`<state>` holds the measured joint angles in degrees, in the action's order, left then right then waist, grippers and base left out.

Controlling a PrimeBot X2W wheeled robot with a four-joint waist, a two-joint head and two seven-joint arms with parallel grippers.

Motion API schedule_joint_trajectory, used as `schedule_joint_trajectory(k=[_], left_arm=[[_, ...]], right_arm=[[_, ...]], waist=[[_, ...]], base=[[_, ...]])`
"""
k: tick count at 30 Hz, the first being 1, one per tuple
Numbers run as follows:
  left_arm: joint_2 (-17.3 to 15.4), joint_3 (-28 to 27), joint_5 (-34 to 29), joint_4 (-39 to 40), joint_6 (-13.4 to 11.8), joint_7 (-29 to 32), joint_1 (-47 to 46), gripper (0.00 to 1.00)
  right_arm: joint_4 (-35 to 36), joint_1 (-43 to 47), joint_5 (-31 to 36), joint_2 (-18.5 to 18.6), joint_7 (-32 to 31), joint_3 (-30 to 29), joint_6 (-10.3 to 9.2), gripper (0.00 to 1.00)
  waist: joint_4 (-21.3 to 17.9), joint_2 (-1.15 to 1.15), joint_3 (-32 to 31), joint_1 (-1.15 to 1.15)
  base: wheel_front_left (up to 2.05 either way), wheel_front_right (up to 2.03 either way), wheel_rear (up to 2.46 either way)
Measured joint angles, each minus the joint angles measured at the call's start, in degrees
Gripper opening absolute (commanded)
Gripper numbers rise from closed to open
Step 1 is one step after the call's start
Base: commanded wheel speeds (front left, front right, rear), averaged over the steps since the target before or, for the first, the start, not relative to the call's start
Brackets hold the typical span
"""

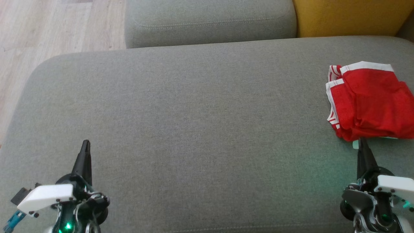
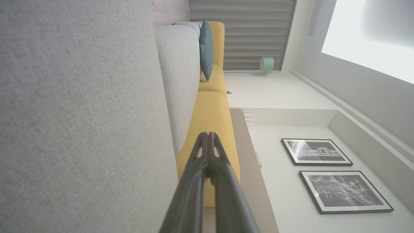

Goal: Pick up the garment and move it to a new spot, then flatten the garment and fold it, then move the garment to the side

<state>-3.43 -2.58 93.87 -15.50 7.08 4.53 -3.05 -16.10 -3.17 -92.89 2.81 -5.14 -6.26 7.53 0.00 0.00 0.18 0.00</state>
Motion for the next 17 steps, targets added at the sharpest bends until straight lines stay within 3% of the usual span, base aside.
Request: schedule_joint_trajectory(k=[17], left_arm=[[0.08, -0.15, -0.01, 0.00, 0.00, 0.42, 0.00, 0.00]], right_arm=[[0.00, 0.00, 0.01, -0.01, -0.13, -0.18, 0.00, 0.00]], waist=[[0.00, 0.00, 0.00, 0.00]], base=[[0.00, 0.00, 0.00]])
